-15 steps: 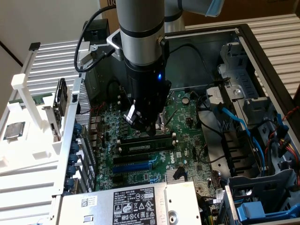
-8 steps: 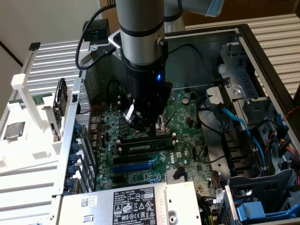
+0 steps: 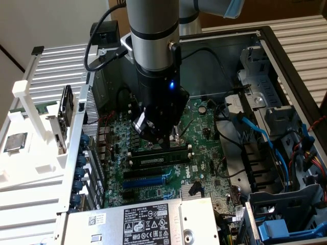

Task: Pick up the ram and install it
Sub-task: 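Press down the ram until it locks into place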

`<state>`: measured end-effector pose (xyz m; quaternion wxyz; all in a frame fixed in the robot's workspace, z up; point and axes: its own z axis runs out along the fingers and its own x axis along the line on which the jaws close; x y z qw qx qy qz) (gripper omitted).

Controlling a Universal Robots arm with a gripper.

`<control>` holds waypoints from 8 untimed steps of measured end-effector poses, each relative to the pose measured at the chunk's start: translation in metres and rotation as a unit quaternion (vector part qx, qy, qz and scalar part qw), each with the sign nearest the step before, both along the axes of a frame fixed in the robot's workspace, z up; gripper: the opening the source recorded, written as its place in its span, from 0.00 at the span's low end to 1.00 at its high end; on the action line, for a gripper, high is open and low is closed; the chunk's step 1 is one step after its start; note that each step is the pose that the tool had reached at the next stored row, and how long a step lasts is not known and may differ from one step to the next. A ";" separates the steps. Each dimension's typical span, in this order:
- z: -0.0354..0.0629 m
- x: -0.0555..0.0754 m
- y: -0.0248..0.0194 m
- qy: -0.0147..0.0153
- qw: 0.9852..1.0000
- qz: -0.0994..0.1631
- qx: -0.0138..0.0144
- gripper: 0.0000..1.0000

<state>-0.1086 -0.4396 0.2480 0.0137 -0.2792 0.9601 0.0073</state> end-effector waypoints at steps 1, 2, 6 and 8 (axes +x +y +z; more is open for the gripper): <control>0.0000 0.000 0.0000 0.000 1.000 -0.006 0.000 0.10; 0.0000 0.000 0.0000 0.000 1.000 -0.011 0.000 0.10; 0.0000 0.000 0.0000 0.001 0.999 -0.036 0.000 0.10; 0.0000 0.000 0.0000 0.002 0.998 -0.055 0.000 0.10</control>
